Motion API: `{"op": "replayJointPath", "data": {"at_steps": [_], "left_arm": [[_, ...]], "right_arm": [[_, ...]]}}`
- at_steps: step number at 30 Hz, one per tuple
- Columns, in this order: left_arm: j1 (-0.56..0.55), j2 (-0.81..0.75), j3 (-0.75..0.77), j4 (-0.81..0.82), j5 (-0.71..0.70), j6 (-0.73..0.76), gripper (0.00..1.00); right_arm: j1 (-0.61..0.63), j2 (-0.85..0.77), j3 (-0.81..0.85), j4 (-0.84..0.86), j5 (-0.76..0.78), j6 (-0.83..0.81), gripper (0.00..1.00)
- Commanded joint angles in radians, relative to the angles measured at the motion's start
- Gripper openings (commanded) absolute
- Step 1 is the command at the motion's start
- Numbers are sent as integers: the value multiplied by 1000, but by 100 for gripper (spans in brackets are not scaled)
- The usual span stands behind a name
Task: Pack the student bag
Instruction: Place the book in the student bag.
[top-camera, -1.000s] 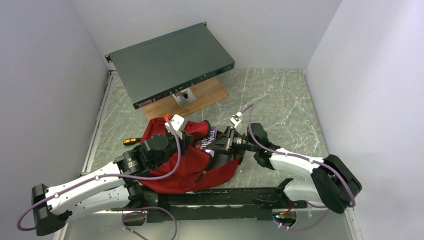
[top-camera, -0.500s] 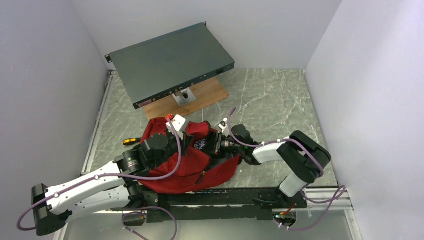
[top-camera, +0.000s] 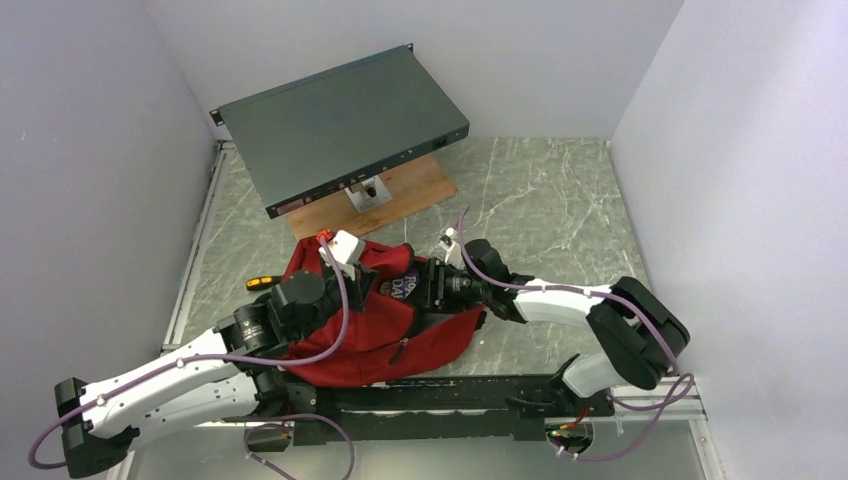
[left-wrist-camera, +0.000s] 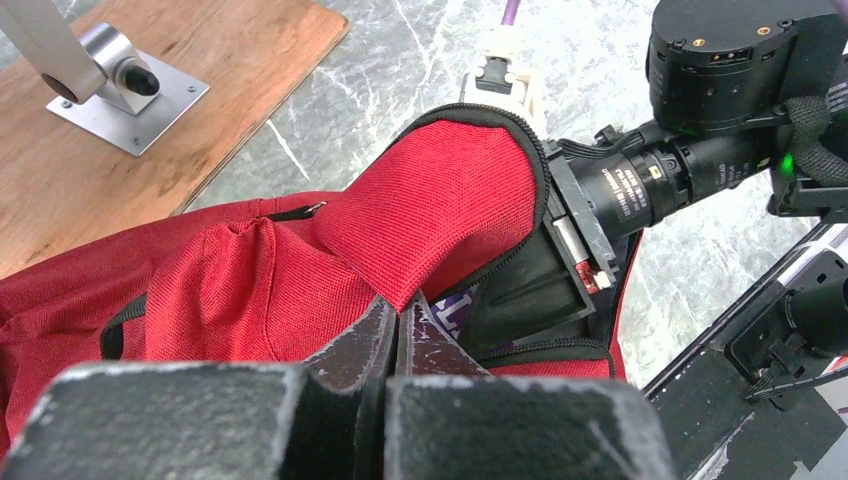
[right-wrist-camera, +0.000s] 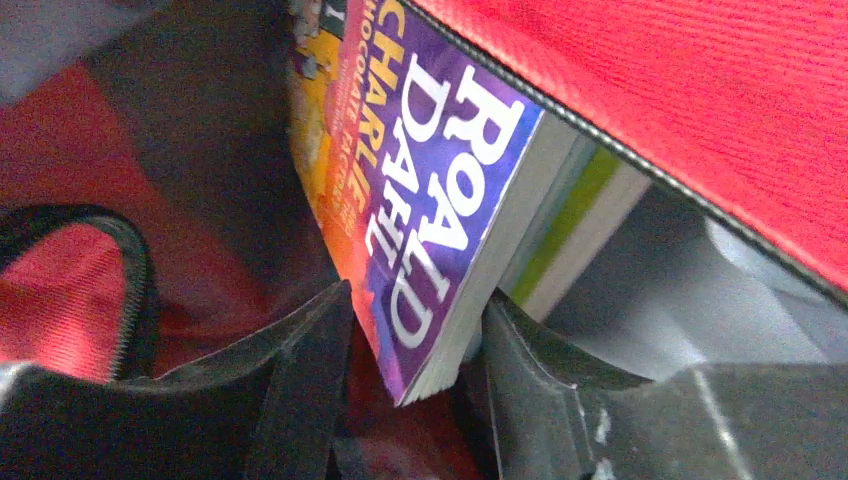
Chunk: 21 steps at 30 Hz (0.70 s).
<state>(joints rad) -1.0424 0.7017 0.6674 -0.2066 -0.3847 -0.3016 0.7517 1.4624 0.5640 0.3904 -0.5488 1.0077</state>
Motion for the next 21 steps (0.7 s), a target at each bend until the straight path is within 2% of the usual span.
{"op": "replayJointPath", "data": {"at_steps": [1,4,7,15,18,21], "left_arm": [[-4,-2,7,55,-7,-8,0],[-4,42,19,56,12,-19,0],[-5,85,32,64,30,-34,0],[-4,211,55,119,78,-91,0],[-4,269,66,140,96,-116,0],[-4,304,72,144,93,-145,0]], "right_arm": [[-14,-98,39,-186,48,-157,59],[-14,-201,62,-298,103,-227,72],[-17,-300,103,-484,171,-302,76],[9,-586,169,-885,451,-451,74],[61,-635,185,-963,479,-454,73],[170,-644,204,-981,491,-405,72]]}}
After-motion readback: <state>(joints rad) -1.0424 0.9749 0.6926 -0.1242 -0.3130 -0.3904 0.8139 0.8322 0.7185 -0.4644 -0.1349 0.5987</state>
